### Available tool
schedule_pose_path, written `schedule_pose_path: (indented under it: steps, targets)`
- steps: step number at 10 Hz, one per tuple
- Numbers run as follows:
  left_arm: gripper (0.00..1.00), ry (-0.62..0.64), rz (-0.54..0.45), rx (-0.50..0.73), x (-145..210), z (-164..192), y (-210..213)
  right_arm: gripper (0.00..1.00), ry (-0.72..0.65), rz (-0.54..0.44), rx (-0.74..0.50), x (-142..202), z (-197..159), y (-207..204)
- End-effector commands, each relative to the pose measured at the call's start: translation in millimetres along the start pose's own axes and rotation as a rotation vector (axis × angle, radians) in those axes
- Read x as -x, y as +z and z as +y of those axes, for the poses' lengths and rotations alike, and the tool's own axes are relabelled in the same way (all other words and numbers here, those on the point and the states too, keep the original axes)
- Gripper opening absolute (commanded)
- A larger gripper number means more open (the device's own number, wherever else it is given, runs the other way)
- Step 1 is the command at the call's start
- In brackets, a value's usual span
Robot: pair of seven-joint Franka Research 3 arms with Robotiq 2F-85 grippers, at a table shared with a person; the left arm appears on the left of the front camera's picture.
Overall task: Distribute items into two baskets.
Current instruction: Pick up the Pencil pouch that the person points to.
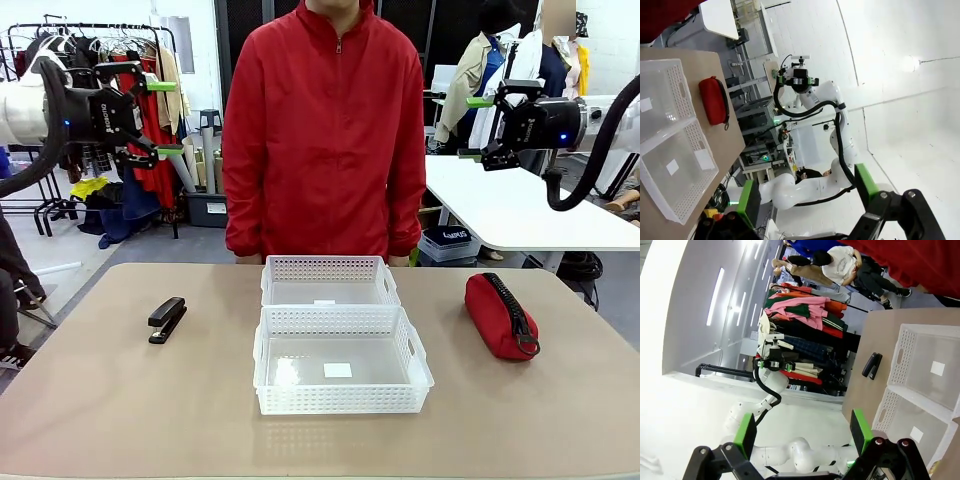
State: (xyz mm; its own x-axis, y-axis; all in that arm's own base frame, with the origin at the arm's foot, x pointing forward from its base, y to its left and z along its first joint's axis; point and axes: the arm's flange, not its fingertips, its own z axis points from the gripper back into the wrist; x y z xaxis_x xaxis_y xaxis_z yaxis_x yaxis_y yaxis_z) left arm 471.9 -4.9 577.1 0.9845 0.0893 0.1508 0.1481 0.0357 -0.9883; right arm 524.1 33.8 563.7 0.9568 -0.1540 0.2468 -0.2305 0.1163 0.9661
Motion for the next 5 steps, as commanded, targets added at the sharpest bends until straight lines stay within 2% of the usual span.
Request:
schedule_pose_path:
  steps: [1,5]
  targets:
    - [1.0,0.0,-0.017,0.011,4.3,-0.7,-0.9,1.0,-0.008,0.003,-0.022,-6.1,6.8,0.2]
    - [1.0,0.0,0.0,0.0,0.0,0.0,0.0,1.0,0.0,0.0,0.0,0.0,0.0,0.0]
